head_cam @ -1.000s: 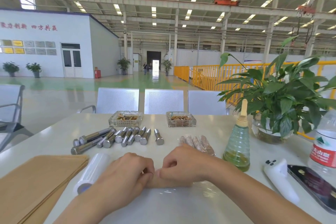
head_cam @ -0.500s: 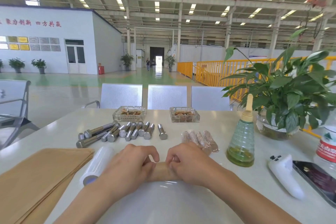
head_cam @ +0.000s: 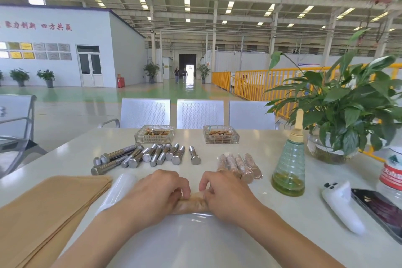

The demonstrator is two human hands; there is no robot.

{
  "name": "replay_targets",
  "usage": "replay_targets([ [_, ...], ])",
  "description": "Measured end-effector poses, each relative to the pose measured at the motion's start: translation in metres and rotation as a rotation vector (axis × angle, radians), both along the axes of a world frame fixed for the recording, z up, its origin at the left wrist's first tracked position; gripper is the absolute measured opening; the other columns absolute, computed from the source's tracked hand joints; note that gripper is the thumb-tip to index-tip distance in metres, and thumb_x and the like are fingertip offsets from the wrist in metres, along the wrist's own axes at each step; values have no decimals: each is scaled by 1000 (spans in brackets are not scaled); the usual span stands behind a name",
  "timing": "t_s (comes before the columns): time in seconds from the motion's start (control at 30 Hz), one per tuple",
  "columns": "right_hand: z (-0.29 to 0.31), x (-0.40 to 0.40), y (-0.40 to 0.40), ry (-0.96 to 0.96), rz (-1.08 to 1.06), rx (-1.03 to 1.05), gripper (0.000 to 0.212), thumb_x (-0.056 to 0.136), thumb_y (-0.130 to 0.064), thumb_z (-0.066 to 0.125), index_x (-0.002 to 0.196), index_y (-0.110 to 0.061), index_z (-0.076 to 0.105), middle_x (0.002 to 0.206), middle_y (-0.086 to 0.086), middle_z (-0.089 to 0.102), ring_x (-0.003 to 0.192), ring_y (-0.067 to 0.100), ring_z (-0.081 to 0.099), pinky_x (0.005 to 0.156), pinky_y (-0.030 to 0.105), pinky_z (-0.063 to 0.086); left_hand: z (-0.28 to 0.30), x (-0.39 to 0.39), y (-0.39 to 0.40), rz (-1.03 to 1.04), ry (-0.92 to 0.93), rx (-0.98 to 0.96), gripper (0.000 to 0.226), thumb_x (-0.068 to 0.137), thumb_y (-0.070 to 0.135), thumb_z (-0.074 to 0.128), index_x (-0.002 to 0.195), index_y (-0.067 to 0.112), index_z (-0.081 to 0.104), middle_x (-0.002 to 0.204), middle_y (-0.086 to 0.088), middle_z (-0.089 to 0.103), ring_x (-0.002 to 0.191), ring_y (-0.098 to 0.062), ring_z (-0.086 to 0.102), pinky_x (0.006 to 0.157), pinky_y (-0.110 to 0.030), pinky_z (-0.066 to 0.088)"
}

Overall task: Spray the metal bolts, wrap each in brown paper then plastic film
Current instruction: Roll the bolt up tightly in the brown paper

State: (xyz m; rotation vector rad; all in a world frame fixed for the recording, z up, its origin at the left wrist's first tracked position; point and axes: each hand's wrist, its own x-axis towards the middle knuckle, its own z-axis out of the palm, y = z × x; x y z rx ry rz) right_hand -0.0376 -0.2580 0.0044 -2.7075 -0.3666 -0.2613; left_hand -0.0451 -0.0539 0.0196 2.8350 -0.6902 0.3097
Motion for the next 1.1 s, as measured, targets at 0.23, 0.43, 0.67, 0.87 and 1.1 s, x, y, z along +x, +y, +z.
replay_targets([
  [0.23,4,-4,-7,-241,-60,-207,23,91,-19,60,108,-34,61,117,-6,58,119,21,45,90,36,32,-1,1,-1,-69,-8,61,36,98,26,46,115,47,69,102,17,57,95,-8,58,73,-27,45],
  [0.43,5,-13,-1,-213,166,-199,24,94,-35,54,107,-31,74,99,-8,71,106,22,58,79,33,33,5,-5,-6,-85,59,39,72,68,72,20,108,42,72,102,13,61,92,-13,62,72,-28,47],
  [0.67,14,-12,-8,-43,192,-288,19,96,-35,58,97,-23,72,96,7,66,104,33,54,84,39,52,7,-11,-8,-58,78,127,42,96,62,40,109,35,70,106,14,57,100,-10,59,86,-32,51],
  [0.87,12,-16,-9,-243,281,-445,14,97,-27,50,93,-20,62,97,9,65,102,35,55,87,39,29,8,-11,-13,-46,54,225,40,99,62,43,107,30,66,103,9,55,102,-21,59,86,-37,51],
  [1.1,10,-17,-10,-144,281,-407,24,91,-29,49,108,-20,62,108,3,63,108,28,56,99,39,31,-6,-7,-12,-28,19,150,33,89,55,44,108,32,58,100,7,60,98,-22,61,72,-33,50],
])
